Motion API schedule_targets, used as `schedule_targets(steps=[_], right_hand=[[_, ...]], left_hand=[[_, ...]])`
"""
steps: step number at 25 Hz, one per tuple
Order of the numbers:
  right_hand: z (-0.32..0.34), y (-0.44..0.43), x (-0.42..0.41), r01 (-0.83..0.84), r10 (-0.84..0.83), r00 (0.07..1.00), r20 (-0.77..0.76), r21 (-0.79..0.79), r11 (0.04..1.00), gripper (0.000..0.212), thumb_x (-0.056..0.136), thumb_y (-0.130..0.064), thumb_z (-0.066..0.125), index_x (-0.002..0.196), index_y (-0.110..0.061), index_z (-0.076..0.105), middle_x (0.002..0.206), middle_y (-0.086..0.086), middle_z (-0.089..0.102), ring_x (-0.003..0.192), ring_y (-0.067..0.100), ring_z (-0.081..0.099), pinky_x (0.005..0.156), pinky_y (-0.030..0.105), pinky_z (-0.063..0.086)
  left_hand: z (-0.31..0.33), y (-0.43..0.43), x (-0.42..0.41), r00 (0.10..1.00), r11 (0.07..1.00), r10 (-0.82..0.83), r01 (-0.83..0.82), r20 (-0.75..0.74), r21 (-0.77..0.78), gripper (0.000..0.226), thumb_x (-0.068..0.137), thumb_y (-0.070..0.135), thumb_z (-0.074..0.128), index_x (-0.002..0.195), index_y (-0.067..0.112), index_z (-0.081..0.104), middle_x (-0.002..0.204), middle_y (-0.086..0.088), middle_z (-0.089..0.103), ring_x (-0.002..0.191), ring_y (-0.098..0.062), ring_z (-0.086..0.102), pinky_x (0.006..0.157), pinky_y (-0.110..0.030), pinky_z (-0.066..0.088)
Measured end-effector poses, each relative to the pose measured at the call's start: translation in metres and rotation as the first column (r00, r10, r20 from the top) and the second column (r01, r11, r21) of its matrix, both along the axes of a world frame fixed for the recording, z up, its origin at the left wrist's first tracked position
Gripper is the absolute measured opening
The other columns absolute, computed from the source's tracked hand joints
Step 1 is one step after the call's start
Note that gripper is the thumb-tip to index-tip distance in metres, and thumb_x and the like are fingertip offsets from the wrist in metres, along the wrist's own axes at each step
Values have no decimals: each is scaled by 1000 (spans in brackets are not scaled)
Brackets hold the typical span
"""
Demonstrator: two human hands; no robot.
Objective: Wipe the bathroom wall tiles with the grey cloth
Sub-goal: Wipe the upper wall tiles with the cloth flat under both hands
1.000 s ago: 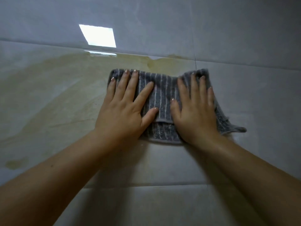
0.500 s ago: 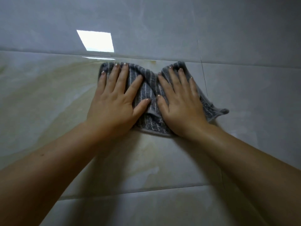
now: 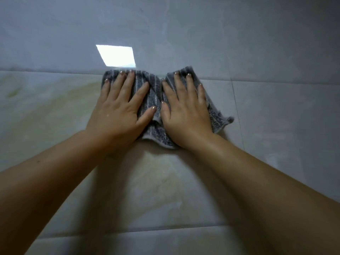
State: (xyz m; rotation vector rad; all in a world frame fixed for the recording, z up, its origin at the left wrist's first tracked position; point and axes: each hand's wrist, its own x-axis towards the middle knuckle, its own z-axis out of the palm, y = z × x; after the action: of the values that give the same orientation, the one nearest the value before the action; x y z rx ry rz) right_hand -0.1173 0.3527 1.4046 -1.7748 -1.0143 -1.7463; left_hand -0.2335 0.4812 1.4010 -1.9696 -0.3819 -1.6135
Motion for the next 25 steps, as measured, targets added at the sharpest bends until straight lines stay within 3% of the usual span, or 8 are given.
schedule_targets(steps=[3, 6, 9, 15, 25], right_hand=[[-18, -27, 28, -8, 8, 999, 37, -1, 1000, 66, 92, -51, 11, 154, -29, 13, 163, 6, 1, 149, 28, -6, 120, 48, -7], [-2, -59, 53, 37, -30, 995, -98, 69, 997, 69, 90, -57, 9, 154, -32, 4, 163, 9, -5, 148, 30, -11, 119, 49, -8], [12, -64, 55, 48, -34, 989, -145, 94, 994, 65, 95, -58, 16, 153, -34, 0, 162, 13, -10, 147, 34, -16, 117, 52, -12], [20, -44, 31, 45, -28, 984, -176, 90, 995, 61, 95, -59, 20, 151, -45, 0, 159, 21, -11, 145, 44, -15, 113, 60, -12], [26, 47, -47, 69, -35, 980, -196, 170, 983, 62, 96, -58, 17, 153, -39, 2, 161, 18, -7, 147, 40, -11, 116, 59, -7]], left_hand=[[-19, -20, 13, 1000, 1000, -7, 7, -10, -21, 77, 88, 71, 1, 157, 36, 3, 167, -5, -5, 153, -19, -12, 124, -44, -5], [-4, -45, 33, 998, 996, -63, 61, -18, -60, 80, 83, 76, -5, 156, 42, -1, 166, -1, -11, 151, -16, -18, 123, -42, -10], [17, -54, 41, 988, 984, -155, 156, 24, -87, 83, 82, 76, -2, 155, 40, 13, 167, 1, -3, 152, -15, -11, 124, -41, -8], [26, -23, 17, 1000, 1000, -5, 5, -10, -21, 79, 85, 73, 0, 156, 39, -1, 167, 2, -5, 153, -15, -9, 124, -38, -7], [42, 62, -58, 999, 1000, -17, 17, -34, 5, 66, 98, 67, 16, 156, 40, 1, 167, 4, -7, 153, -13, -11, 124, -38, -7]])
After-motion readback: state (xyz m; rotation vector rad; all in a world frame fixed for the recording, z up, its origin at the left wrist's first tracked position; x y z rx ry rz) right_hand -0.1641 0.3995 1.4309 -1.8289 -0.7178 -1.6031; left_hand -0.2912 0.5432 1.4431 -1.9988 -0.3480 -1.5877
